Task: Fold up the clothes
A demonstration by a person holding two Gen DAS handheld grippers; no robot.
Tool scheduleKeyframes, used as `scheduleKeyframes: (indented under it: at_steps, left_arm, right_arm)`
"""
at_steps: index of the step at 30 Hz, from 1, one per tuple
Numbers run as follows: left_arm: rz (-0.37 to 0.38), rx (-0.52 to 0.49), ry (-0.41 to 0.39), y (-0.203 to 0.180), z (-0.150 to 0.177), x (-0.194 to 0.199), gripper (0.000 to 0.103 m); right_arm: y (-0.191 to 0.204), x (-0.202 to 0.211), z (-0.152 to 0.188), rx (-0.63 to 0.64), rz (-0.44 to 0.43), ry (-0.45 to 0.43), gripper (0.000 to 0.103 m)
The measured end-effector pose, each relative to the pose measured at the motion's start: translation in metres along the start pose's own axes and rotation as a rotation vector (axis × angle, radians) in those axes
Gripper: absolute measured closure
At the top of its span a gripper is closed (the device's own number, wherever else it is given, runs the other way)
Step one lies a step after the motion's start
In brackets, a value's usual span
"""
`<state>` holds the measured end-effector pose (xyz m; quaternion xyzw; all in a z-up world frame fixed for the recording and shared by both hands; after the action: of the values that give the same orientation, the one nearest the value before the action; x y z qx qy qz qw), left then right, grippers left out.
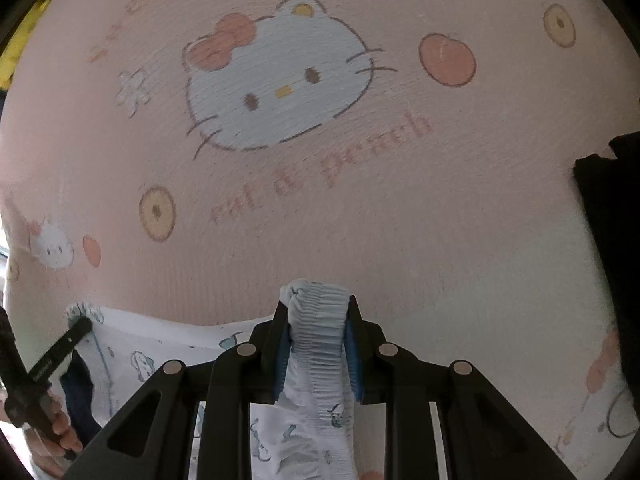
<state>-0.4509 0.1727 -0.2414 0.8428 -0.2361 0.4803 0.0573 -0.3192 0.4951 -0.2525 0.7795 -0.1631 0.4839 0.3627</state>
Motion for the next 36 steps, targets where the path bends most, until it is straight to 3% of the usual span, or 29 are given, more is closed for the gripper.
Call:
scheduleKeyframes:
  at_steps: [7, 9, 10, 11, 17, 20, 22, 24, 28, 30, 32, 33, 36]
  left_arm:
    - [-0.043, -0.06, -0.017, -0.01, -0.018, -0.018, 0.094]
    - [-0.052, -0.071, -0.014, -0.013, -0.022, -0.025, 0.094]
    - [-0.057, -0.071, -0.014, -0.013, -0.024, -0.028, 0.094]
    - [-0.071, -0.074, -0.014, -0.012, -0.027, -0.03, 0.094]
    - [-0.096, -0.072, 0.009, -0.001, -0.037, -0.037, 0.094]
    - [-0.075, -0.061, 0.018, 0.003, -0.037, -0.035, 0.094]
    - [-0.018, -0.033, 0.035, 0.004, -0.036, -0.034, 0.094]
    - [0.036, 0.005, 0.093, 0.006, -0.03, -0.038, 0.094]
    - [0.025, 0.066, 0.202, 0.017, -0.013, -0.05, 0.092]
    - [0.031, 0.082, 0.235, 0.021, -0.005, -0.055, 0.088]
    - [0.013, 0.069, 0.276, 0.022, 0.002, -0.061, 0.066]
    - [0.003, 0.063, 0.281, 0.022, 0.005, -0.063, 0.062]
    - [0.03, 0.085, 0.273, 0.021, 0.006, -0.068, 0.059]
  right_arm:
    - [-0.001, -0.013, -0.001, 0.022, -0.017, 0.002, 0.08]
    - [0.001, -0.016, 0.0, 0.037, -0.037, -0.001, 0.07]
    - [-0.001, -0.016, -0.001, 0.034, -0.046, -0.01, 0.057]
    - [-0.003, -0.013, -0.003, 0.021, -0.063, -0.019, 0.05]
    - [-0.019, 0.009, -0.017, -0.062, -0.166, -0.071, 0.042]
    - [-0.025, 0.007, -0.014, -0.015, -0.116, -0.052, 0.041]
    - [-0.027, 0.001, -0.007, 0.05, -0.07, -0.005, 0.041]
    - [-0.026, -0.006, 0.003, 0.132, -0.015, 0.024, 0.042]
    - [-0.02, -0.014, 0.016, 0.217, 0.04, 0.049, 0.042]
    - [-0.015, -0.014, 0.018, 0.225, 0.027, 0.046, 0.042]
    - [-0.01, -0.015, 0.019, 0.227, 0.014, 0.042, 0.042]
    - [-0.008, -0.015, 0.021, 0.226, 0.013, 0.042, 0.042]
    - [-0.008, -0.022, 0.022, 0.22, 0.036, 0.049, 0.042]
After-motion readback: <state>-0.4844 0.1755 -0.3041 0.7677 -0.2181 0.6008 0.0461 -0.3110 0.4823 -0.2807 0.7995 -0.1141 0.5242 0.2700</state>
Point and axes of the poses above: each gripper's, at about its wrist camera, not at the fingertips, and x roughly against the way its jaws point, y to its left, z to its underside, the point moved 7 cm from there along -x, roughly the way its jaws point, and after that the axes turned 9 degrees about -x, right-handed, at the moved point
